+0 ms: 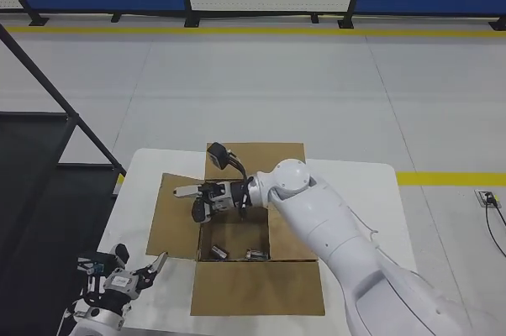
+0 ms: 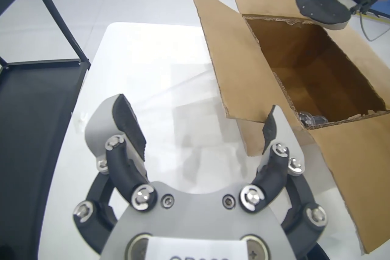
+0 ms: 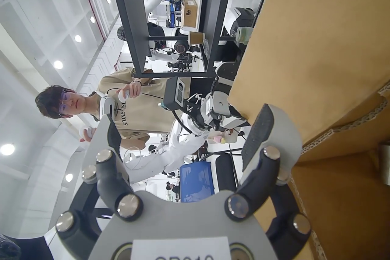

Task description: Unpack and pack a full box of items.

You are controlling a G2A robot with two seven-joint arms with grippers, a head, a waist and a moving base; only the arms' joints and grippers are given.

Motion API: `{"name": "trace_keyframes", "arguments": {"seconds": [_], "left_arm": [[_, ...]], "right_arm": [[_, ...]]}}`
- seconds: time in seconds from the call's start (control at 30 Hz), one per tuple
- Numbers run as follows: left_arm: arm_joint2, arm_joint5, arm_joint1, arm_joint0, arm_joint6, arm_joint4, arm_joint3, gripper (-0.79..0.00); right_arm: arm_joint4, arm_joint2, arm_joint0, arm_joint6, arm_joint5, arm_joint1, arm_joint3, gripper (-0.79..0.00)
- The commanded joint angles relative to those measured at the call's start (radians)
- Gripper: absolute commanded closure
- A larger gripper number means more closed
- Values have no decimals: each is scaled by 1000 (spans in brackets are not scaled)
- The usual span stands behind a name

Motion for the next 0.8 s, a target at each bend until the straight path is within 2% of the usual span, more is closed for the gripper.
{"name": "trace_keyframes", "arguments": {"seconds": [0.0, 0.13, 0.27, 0.43, 0.77], "left_arm": [[2, -1, -1, -4, 1, 1, -1, -785], [3, 5, -3, -9, 0, 3, -3, -785], [7, 24, -4, -32, -46, 0, 27, -785], [23, 31, -4, -66, -109, 26, 62, -785], [27, 50, -7, -67, -106, 44, 49, -785]], "right_arm": [[-3, 1, 1, 1, 1, -4, 5, -785], [-4, 8, 4, -1, -3, -9, 17, -785], [1, 22, 8, 3, -19, -7, 33, -785], [-19, 34, 13, 42, -90, 7, 42, -785], [-12, 76, 11, 66, -138, 37, 41, -785]]}}
